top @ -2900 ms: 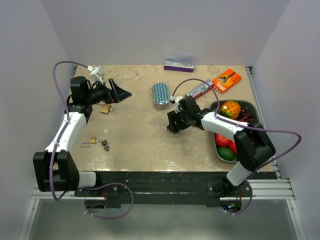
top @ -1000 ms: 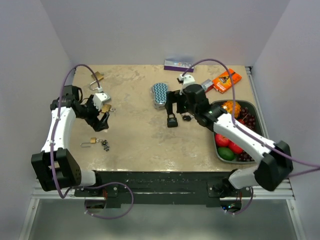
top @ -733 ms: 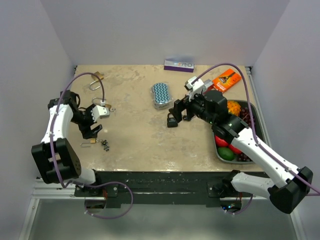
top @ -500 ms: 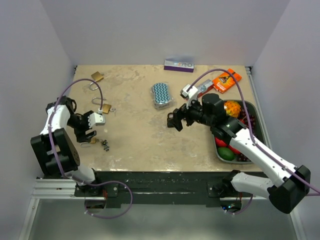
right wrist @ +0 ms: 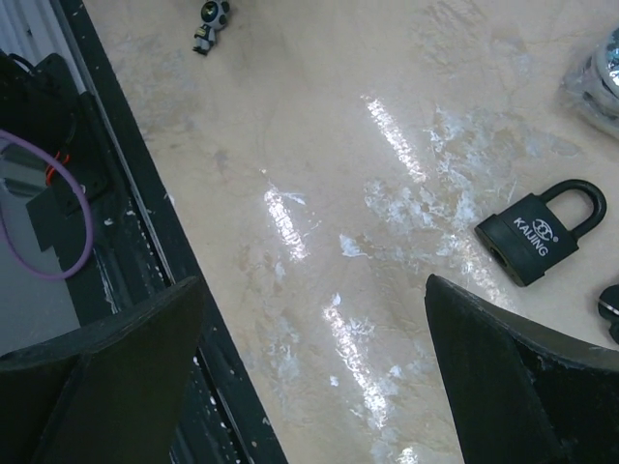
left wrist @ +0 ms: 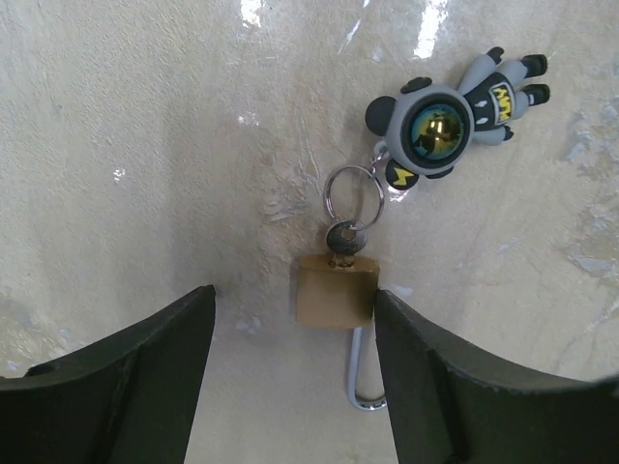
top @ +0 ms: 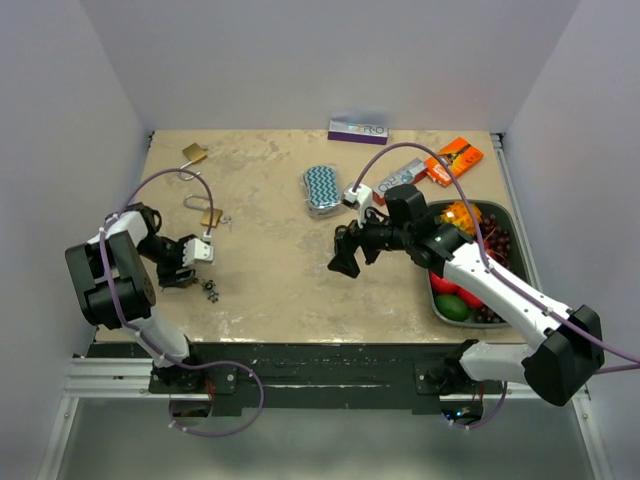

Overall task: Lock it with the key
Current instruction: Pick up the lock from the center of the board.

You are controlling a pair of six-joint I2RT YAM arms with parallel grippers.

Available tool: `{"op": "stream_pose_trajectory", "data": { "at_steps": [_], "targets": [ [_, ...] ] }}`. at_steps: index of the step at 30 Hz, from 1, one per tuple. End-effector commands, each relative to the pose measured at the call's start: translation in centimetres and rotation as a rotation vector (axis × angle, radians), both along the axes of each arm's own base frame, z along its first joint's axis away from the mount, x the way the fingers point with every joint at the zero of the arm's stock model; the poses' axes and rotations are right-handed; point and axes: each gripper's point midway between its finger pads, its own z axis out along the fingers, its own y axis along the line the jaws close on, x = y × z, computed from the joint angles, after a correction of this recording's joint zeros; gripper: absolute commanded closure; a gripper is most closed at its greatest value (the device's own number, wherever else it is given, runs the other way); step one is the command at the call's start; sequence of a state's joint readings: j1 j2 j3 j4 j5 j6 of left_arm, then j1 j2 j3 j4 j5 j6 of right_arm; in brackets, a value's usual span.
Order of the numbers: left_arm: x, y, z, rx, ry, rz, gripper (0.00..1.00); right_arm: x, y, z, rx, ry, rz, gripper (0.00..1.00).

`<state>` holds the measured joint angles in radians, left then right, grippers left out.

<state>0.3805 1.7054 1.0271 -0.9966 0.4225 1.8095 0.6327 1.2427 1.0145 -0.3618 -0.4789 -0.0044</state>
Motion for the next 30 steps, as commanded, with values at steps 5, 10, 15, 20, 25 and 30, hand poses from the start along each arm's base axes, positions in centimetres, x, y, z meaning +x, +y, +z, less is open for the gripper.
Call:
{"op": "stream_pose_trajectory", "data": {
  "at_steps": [5, 10, 15, 20, 25, 30],
  "targets": [
    [-0.3, -0.7, -1.4, -0.031, -0.035, -0.043, 0.50, -0.1, 0.9, 3.1, 0.062, -0.054, 0.065, 0.01],
    [-0.8, -2.1, -1.2, -0.073, -0.031, -0.035, 0.81, 0.5, 0.7, 2.4, 0.045, -0.061, 0.044, 0.01],
    [0.1, -4.7, 1.7, -0.137, -0.030, 0.039, 1.00, 1.2, 0.2, 2.9, -0.019, -0.110, 0.058, 0.01],
    [1.5, -9.4, 5.9, -0.206, -0.025, 0.067, 1.00, 1.5, 0.2, 4.2, -0.017, -0.171, 0.079, 0.01],
    [1.1, -14.6, 9.6, -0.272, 0.033, 0.103, 1.00, 0.5, 0.3, 6.2, 0.069, -0.301, 0.125, 0.01],
    [0.0, -20.3, 13.8, -0.377, 0.128, 0.108, 1.00, -0.4, -0.6, 6.1, 0.097, -0.429, 0.138, 0.03]
  ]
}}
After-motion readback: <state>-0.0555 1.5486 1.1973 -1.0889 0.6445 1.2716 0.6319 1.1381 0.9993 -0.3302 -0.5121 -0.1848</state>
